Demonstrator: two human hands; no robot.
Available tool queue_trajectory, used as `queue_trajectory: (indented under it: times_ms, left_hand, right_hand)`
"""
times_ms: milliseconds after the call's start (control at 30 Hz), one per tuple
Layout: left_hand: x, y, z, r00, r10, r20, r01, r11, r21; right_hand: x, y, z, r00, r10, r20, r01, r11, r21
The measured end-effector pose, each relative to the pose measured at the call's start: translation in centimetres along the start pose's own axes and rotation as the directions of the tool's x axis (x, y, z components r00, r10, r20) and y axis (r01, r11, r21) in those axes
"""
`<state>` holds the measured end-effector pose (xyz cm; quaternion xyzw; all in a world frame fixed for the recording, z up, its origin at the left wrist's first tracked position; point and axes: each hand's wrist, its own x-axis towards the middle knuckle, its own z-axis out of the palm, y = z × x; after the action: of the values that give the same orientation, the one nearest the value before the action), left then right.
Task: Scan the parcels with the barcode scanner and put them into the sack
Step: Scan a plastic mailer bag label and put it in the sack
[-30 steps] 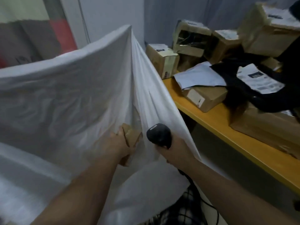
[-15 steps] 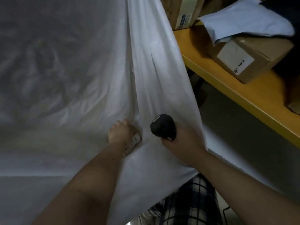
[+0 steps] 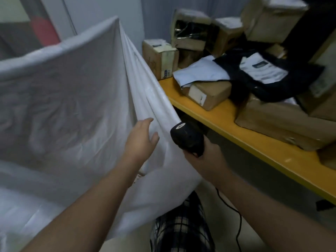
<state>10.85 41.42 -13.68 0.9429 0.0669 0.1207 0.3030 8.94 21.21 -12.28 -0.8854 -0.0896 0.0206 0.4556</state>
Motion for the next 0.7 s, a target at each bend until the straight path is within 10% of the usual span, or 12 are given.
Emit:
queue_trajectory:
  times_ms: [433,567,700]
  left_hand:
    - [-2.2,21.8,0.1,0.875,0.481,-0.058,-0.484,0.863,-0.142]
    - [1.5,23.9,1.5,0.994,0.078,0.070,-0.042,0.909,-0.416]
    - [4.6,24.1,1.8,0.944,-0.170,0.282,0.302,0.788,-0.537]
  right_hand:
    - [-8.3,0.7,-17.2,0.898,-0.010,-0.439,0.096,0.980,0.175]
    - [-8.3,1.9,-19.1,0.894,0.041,-0.447,0.057,0.977,0.203]
    - [-7.0,1.7,-19.2,0.894,0.058,-0.445,0.049,0.973,0.225]
